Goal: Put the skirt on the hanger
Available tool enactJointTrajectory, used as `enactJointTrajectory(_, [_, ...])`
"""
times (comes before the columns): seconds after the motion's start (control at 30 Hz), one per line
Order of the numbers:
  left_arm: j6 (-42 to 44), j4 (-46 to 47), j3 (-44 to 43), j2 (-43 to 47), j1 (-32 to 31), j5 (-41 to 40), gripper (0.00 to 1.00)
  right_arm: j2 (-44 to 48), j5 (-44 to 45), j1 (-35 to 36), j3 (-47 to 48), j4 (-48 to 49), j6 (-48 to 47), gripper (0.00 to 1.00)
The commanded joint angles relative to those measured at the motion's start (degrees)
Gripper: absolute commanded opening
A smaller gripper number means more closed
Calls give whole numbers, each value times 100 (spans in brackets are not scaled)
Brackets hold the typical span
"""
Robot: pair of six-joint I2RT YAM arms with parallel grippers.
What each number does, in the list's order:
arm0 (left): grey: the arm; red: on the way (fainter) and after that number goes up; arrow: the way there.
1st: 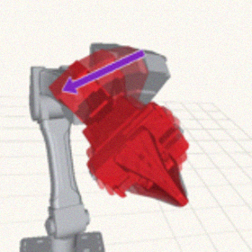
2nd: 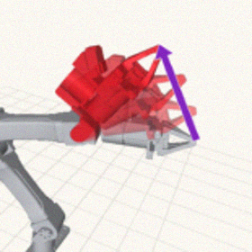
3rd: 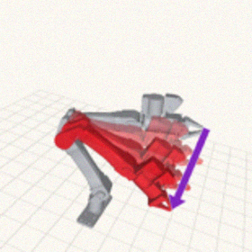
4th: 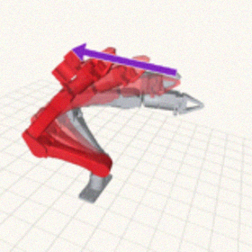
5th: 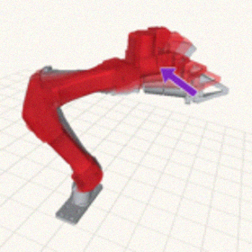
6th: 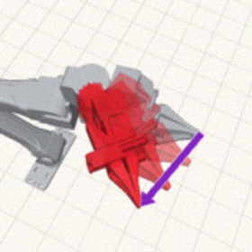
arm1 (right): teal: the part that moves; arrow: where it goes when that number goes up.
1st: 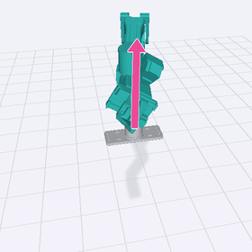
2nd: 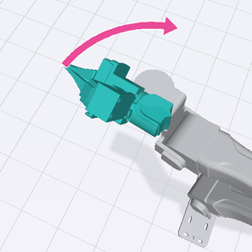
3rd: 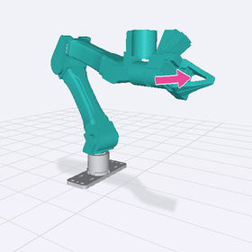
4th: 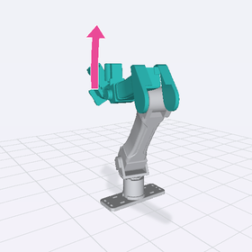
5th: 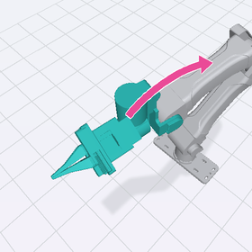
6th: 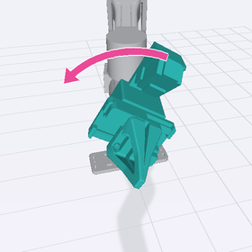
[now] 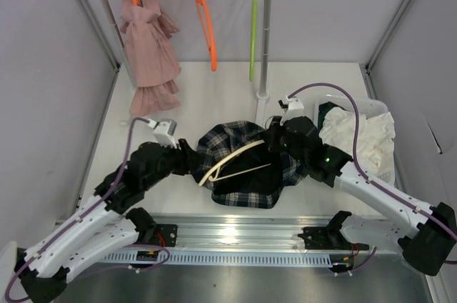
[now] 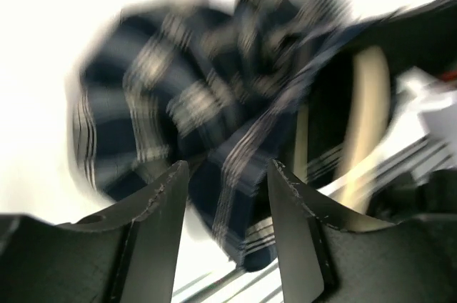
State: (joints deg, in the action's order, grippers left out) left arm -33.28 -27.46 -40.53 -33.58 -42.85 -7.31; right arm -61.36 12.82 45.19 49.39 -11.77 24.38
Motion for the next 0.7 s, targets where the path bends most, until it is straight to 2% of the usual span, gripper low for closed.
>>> enactJointTrajectory(0.0, [-662,3,615,-219,-22,299,53,318,-113,-133,-17,360,-56,0])
enactJointTrajectory(0.2, [-891,442,1151,-70,-22,687,56,564,-297,-291,-157,360,14,0])
enactJointTrajectory(0.27, [-961,618,1328,-52,-30,1143,57,555,-315,-326,-157,342,58,0])
enactJointTrajectory(0.53, [-1084,1173,1952,625,-118,1882,62,573,-455,-528,-113,263,198,0])
enactJointTrajectory(0.67, [-1023,1234,2032,686,-373,1777,62,529,-526,-590,-87,280,260,0])
